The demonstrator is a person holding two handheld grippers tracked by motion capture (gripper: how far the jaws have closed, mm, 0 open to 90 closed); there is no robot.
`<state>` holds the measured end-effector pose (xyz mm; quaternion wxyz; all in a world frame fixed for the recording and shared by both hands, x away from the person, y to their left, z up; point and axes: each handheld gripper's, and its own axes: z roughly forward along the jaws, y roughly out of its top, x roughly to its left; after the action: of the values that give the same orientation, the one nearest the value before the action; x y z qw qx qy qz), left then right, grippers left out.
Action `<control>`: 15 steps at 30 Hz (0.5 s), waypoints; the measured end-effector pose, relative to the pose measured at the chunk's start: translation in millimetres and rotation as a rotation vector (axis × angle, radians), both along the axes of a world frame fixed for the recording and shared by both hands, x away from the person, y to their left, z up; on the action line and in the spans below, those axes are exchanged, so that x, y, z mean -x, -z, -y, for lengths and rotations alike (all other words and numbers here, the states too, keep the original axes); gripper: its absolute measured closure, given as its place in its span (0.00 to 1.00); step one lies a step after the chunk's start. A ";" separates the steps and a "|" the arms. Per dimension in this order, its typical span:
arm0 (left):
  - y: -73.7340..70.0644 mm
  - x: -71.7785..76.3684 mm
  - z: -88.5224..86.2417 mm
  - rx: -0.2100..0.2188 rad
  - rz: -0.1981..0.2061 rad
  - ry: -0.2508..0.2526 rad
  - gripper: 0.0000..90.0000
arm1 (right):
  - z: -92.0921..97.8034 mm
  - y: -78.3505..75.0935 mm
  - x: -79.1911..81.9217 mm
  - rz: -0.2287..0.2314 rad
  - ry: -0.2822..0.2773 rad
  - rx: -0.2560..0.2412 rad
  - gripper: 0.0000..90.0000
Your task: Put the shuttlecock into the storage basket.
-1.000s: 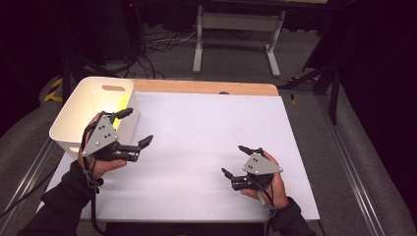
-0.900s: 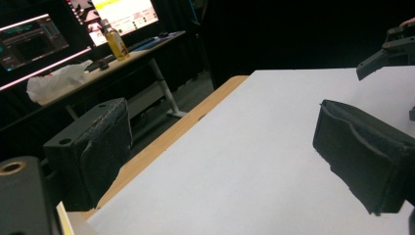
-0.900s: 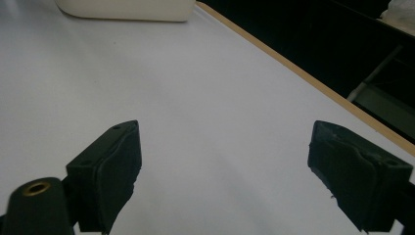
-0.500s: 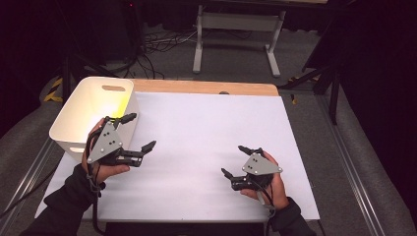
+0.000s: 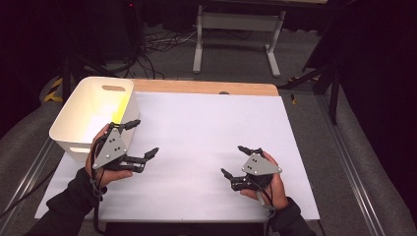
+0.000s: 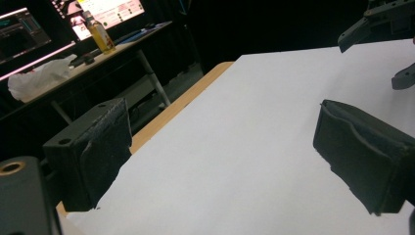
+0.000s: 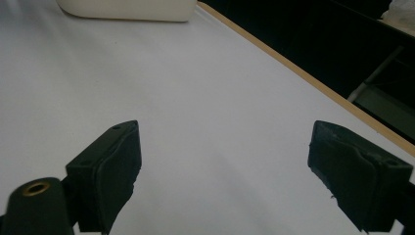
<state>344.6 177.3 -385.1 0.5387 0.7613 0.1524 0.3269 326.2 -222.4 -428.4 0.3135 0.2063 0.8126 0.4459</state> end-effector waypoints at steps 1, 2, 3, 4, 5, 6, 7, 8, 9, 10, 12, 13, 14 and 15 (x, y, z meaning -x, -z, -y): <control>0.9 0.1 0.1 -0.004 0.000 -0.001 0.09 | -0.2 0.0 0.2 0.000 -0.001 0.001 0.15; 1.8 0.2 0.5 -0.006 0.002 -0.002 0.08 | -0.2 0.0 0.2 0.000 -0.001 0.000 0.15; 2.4 0.2 0.7 -0.007 0.000 -0.001 0.08 | -0.3 0.0 0.2 0.000 -0.001 0.001 0.15; 3.1 0.3 1.0 -0.008 -0.004 0.000 0.08 | -0.4 0.0 0.3 0.000 -0.001 0.000 0.15; 3.4 0.3 1.1 -0.014 -0.002 0.000 0.08 | -0.4 0.0 0.3 -0.001 -0.002 0.000 0.15; 3.8 0.7 1.3 -0.017 0.000 -0.001 0.08 | -0.5 0.0 0.4 0.000 -0.002 0.002 0.15; 4.1 1.0 1.3 -0.017 -0.002 0.004 0.08 | -0.6 0.0 0.5 0.000 -0.002 0.002 0.15; 4.4 1.1 1.3 -0.015 -0.004 0.005 0.08 | -0.7 -0.1 0.6 0.000 -0.002 0.001 0.15; 4.4 1.1 1.3 -0.015 -0.004 0.005 0.07 | -0.7 -0.1 0.6 0.000 -0.003 0.002 0.15; 4.9 1.4 1.3 -0.013 -0.003 0.007 0.07 | -1.0 0.0 0.6 0.000 -0.003 0.002 0.15; 6.7 1.4 1.2 -0.020 -0.010 0.014 0.07 | -1.2 0.1 0.7 -0.001 -0.005 0.004 0.15; 8.0 1.5 1.6 -0.018 -0.016 0.017 0.07 | -1.3 0.2 0.7 -0.001 -0.006 0.005 0.15; 9.1 1.5 1.7 -0.026 -0.019 0.017 0.07 | -1.5 0.3 0.8 -0.001 -0.007 0.006 0.15; 10.5 1.8 2.4 -0.024 -0.021 0.017 0.07 | -1.5 0.3 0.8 -0.001 -0.007 0.007 0.15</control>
<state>342.8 175.0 -395.7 0.5306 0.7725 0.1475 0.3163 325.4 -220.9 -428.7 0.3121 0.2026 0.8151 0.4441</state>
